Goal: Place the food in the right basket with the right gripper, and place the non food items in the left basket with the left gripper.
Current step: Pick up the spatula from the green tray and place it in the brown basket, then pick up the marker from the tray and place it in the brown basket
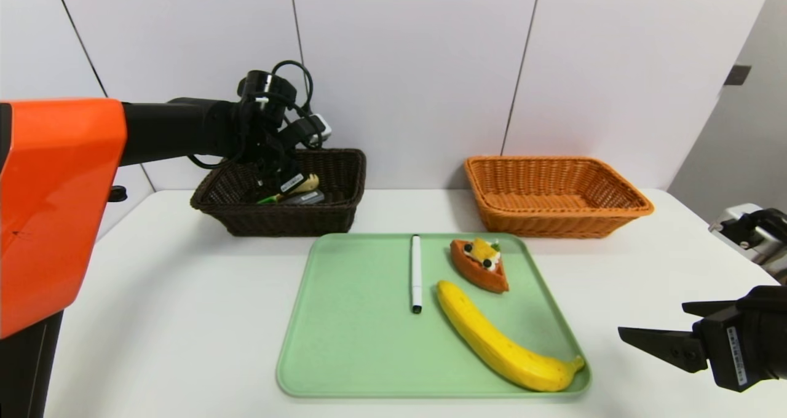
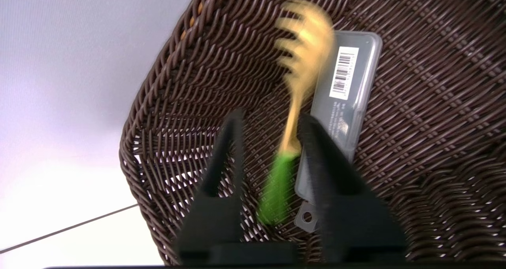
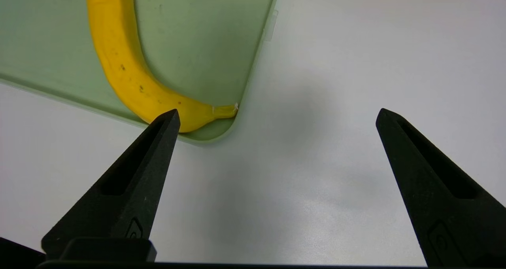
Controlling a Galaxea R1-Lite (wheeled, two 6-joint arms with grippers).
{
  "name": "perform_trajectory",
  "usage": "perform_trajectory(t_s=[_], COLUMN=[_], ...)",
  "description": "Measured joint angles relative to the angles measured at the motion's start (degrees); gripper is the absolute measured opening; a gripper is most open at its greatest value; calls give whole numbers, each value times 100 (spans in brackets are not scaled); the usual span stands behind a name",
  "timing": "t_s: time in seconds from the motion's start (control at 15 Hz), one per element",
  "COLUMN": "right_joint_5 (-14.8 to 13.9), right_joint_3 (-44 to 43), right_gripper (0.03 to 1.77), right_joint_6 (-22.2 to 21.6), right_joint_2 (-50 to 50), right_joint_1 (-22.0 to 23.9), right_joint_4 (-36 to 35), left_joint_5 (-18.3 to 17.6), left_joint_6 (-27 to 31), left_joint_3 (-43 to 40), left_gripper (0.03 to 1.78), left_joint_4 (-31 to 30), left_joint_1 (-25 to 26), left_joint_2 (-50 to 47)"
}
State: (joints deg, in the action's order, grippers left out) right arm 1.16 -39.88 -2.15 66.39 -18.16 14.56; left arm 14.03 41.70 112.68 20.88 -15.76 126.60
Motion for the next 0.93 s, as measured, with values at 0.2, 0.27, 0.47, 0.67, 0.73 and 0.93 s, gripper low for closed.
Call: perform_trajectory(t_s=[0.2, 0.27, 0.47, 0.67, 0.73, 0.93], right_joint_5=[5, 5, 5, 11, 21, 22], right_joint_3=[-4, -4, -2, 5, 24, 49], right_gripper=[171, 171, 171, 171, 171, 171], right_joint_6=[4, 0, -11, -11, -20, -38], right_joint_2=[-2, -5, -35, -77, -85, -95], right_joint_1=[0, 0, 0, 4, 1, 0], right_joint_4=[-4, -4, -6, 2, 0, -26], left_joint_5=[2, 0, 10, 44, 43, 38], left_joint_6=[-133, -223, -959, -1971, -2314, -3405], left_joint_3=[5, 16, 33, 35, 30, 20], left_gripper=[96, 104, 126, 140, 144, 152], left_joint_4=[1, -13, -272, -189, -30, 646], left_joint_1=[2, 2, -17, -46, -52, -223], left_joint_2=[-15, -33, -151, -395, -516, -844])
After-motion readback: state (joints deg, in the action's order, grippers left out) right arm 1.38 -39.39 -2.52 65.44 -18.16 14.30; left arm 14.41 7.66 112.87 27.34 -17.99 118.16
